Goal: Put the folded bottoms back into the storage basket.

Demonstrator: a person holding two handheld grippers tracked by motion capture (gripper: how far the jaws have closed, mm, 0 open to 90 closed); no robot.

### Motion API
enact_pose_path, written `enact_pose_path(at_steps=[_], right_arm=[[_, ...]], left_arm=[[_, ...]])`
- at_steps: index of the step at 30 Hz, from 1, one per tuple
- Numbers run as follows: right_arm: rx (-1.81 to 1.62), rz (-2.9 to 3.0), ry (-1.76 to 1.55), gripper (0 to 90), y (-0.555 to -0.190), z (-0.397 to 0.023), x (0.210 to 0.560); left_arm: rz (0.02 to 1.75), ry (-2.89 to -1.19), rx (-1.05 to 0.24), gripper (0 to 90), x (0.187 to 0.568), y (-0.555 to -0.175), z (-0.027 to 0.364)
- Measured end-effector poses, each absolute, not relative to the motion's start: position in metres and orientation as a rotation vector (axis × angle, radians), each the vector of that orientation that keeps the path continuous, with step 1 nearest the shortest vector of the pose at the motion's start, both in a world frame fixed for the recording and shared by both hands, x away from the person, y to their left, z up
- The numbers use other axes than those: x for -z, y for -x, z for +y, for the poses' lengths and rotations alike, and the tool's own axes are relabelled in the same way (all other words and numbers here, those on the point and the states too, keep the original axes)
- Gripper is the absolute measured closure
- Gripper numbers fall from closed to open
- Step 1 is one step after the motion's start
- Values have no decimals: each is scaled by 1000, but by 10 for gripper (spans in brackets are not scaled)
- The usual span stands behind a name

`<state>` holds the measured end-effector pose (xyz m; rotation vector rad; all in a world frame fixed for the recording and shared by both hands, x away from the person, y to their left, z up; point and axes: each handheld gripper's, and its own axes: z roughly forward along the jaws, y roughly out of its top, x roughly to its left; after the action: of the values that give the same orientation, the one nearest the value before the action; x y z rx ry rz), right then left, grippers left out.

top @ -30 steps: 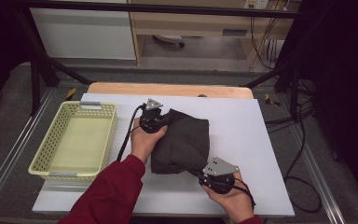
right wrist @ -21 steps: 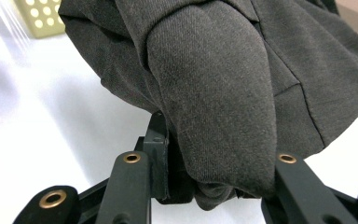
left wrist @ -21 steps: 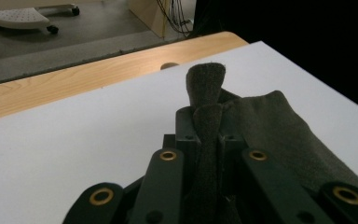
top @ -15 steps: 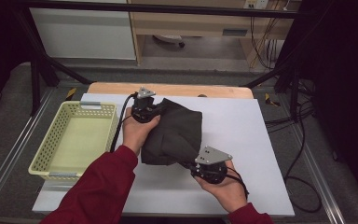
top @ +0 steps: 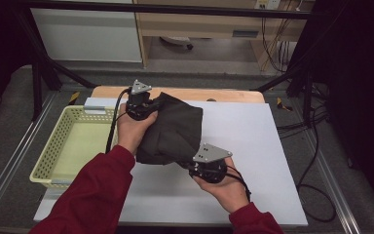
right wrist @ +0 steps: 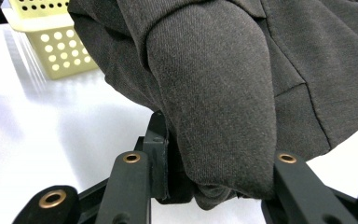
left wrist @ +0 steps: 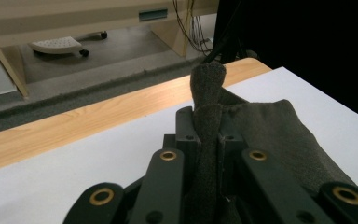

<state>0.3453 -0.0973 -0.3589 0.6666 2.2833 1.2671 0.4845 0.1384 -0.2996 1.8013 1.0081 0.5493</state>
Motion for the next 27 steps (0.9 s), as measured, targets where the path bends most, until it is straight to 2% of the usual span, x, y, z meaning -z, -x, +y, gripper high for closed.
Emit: enact_pose_path(at_steps=[27], right_arm=[[-1314,2313,-595,635,-366,-34,340]], left_arm=[[1081,-1739,-629,829,281,-486,209]])
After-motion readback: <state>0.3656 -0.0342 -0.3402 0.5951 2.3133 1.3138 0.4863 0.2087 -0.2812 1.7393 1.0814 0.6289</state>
